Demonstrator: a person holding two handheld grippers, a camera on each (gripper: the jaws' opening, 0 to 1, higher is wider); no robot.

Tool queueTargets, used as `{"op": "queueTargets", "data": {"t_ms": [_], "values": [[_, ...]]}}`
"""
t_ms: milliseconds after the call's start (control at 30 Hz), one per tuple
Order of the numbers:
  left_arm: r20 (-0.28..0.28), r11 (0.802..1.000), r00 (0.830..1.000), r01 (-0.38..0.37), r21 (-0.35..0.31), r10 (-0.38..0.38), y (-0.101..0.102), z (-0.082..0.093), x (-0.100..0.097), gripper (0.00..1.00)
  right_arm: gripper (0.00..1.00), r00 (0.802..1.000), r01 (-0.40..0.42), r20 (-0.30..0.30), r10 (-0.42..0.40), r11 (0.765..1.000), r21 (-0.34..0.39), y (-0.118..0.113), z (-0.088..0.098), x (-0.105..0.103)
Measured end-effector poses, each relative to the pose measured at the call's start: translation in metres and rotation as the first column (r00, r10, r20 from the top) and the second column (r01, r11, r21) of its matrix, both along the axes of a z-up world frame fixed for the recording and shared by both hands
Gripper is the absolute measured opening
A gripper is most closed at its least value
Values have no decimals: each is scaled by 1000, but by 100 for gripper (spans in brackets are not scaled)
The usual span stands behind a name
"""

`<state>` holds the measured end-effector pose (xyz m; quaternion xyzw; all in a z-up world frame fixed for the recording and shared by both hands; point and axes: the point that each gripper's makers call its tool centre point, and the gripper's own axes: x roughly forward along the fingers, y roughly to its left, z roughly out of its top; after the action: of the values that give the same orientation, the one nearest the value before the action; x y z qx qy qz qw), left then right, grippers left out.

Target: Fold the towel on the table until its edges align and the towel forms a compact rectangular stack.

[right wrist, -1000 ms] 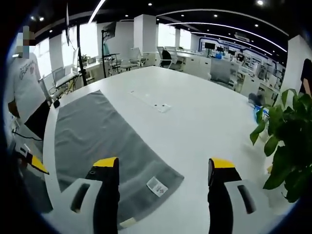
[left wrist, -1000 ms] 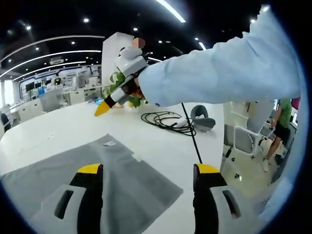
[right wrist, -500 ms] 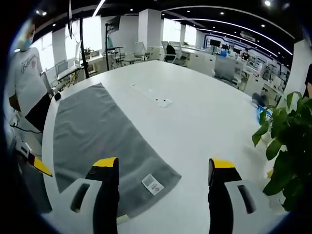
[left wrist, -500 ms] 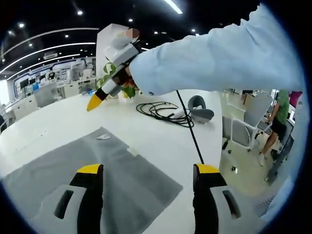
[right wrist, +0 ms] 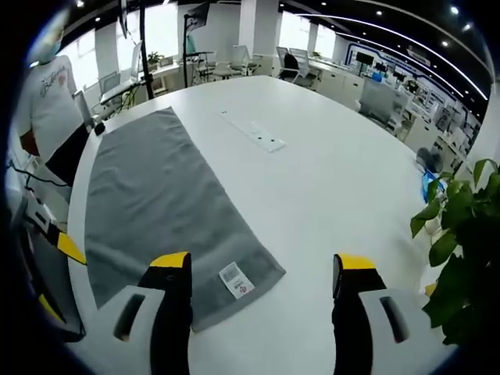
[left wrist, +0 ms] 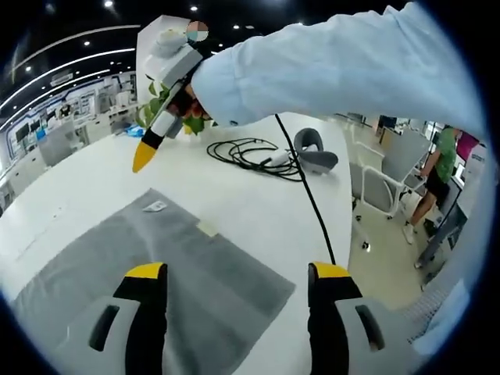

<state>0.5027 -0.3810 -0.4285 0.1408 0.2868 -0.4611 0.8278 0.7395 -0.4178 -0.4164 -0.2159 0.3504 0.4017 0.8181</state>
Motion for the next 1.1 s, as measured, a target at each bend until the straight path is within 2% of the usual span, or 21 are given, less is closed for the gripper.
{"op": "queueTargets", "data": {"t_ms": [267,333,433,500,567,733,900,1100], "values": [[-30,988,991,131,88,-128,-11,-13,-9,76,69,997,-47,-65,45,998,-44,-2,-15,-5],[-38,982,987,158,104,-155,-14,-16,-11,73,67,995,-71,-77,65,995,-71,-4,-21,-5],[-12,972,980,200,125,-200,-19,-14,-13,67,65,991,-105,-94,97,991,-88,-5,-26,-5],[-17,967,977,213,141,-213,-21,-18,-13,66,64,987,-128,-108,118,987,-94,-3,-27,-8],[-25,958,971,240,160,-239,-22,-22,-14,65,64,985,-135,-117,123,986,-96,-4,-30,-7],[-70,917,946,323,234,-315,-20,-39,-22,64,62,982,-148,-133,133,983,-111,-3,-34,-10],[-96,906,940,342,251,-328,-21,-46,-24,64,58,974,-181,-159,159,974,-139,-4,-41,-11],[-115,904,939,344,254,-325,-24,-48,-20,66,58,969,-203,-177,175,966,-160,-2,-47,-3]]}}
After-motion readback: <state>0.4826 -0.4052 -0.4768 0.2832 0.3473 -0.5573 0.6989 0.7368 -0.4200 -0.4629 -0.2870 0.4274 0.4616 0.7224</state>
